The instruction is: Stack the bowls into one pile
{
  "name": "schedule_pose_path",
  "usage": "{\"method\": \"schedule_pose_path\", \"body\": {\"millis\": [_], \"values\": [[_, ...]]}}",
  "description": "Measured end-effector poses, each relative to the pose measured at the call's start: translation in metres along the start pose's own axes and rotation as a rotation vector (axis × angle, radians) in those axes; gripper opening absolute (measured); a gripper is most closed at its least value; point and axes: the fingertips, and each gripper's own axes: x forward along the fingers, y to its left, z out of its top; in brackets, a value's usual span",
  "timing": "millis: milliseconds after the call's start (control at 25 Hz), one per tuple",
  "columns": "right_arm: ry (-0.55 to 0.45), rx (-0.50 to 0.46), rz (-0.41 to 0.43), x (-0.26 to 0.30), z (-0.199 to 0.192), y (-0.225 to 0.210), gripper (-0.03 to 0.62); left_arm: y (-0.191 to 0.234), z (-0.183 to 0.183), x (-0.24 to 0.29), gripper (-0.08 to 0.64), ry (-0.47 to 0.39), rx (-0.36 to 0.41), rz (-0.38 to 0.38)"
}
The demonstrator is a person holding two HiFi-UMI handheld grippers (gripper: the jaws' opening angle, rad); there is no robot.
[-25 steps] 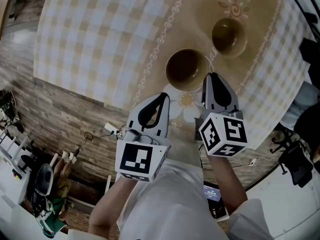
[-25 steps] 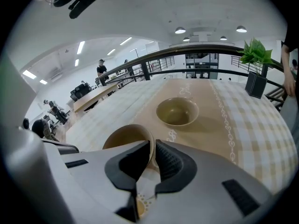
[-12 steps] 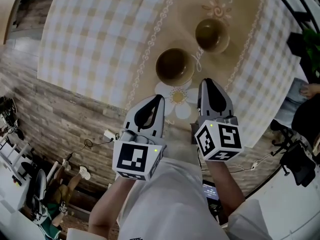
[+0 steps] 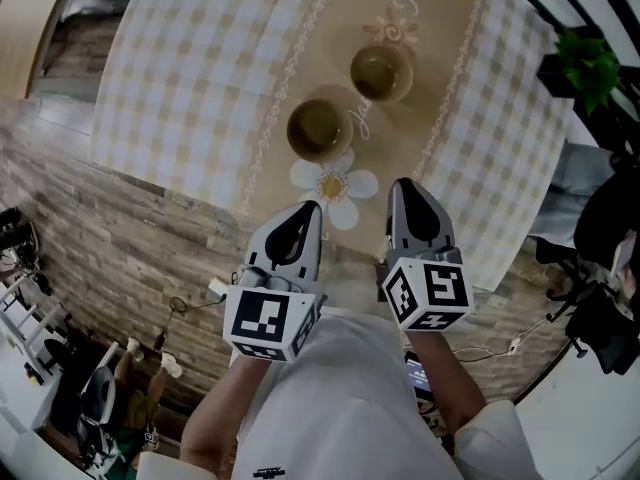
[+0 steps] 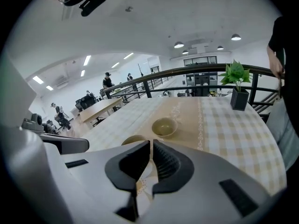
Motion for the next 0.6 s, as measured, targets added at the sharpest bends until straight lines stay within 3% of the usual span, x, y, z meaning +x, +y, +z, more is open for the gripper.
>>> {"method": "schedule_pose_path", "body": {"millis": [600], "values": [[-0.086, -0.029, 0.057, -0.1, 0.02, -0.038, 0.038, -0.091, 0.02, -0.046, 0.02, -0.094, 0.028, 0.034]]}}
